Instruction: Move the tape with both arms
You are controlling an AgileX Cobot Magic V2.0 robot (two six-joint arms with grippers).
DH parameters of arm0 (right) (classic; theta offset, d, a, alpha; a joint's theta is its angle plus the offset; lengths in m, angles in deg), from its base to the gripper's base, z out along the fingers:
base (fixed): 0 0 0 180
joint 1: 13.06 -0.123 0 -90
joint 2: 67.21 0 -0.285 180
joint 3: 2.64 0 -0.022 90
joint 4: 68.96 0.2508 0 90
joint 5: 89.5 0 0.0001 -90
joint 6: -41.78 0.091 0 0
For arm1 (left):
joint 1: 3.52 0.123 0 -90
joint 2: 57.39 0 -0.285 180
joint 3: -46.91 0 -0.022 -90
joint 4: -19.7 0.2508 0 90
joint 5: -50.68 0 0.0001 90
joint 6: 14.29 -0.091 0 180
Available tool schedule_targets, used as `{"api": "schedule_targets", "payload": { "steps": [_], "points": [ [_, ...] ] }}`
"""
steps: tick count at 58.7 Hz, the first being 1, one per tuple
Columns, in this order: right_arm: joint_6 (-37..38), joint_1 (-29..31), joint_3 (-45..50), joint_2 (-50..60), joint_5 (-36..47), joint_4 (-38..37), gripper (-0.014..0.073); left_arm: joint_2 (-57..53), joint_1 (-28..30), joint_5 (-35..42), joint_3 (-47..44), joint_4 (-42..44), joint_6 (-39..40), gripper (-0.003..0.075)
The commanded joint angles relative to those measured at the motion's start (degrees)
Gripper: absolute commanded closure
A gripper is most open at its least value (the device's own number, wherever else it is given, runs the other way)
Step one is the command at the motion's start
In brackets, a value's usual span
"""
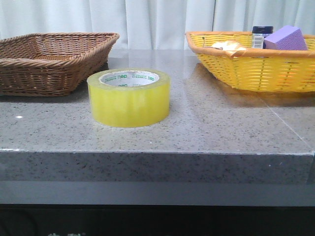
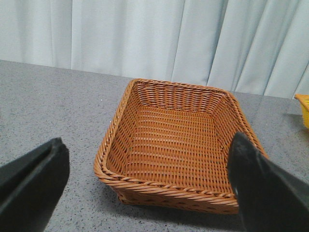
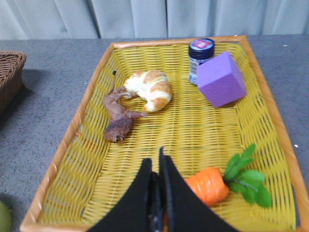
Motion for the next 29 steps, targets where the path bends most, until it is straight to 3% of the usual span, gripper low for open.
{"api": "schedule_targets", "payload": {
  "steps": [1,14,29],
  "points": [
    [-0.2,0.4,5.0,5.9,8.0,0.1,0.0631,0.5,0.2,5.1,2.2,-0.5,0.5,0.0081],
    [-0.2,0.4,19.1,20.9,10.3,0.1,0.0631,0.5,0.2,5.1,2.2,-0.5,0.5,0.0081],
    [-0.2,0.4,25.7,32.1,9.5,0.1,0.0631,0.5,0.2,5.1,2.2,-0.5,0.5,0.0081]
  ]
}}
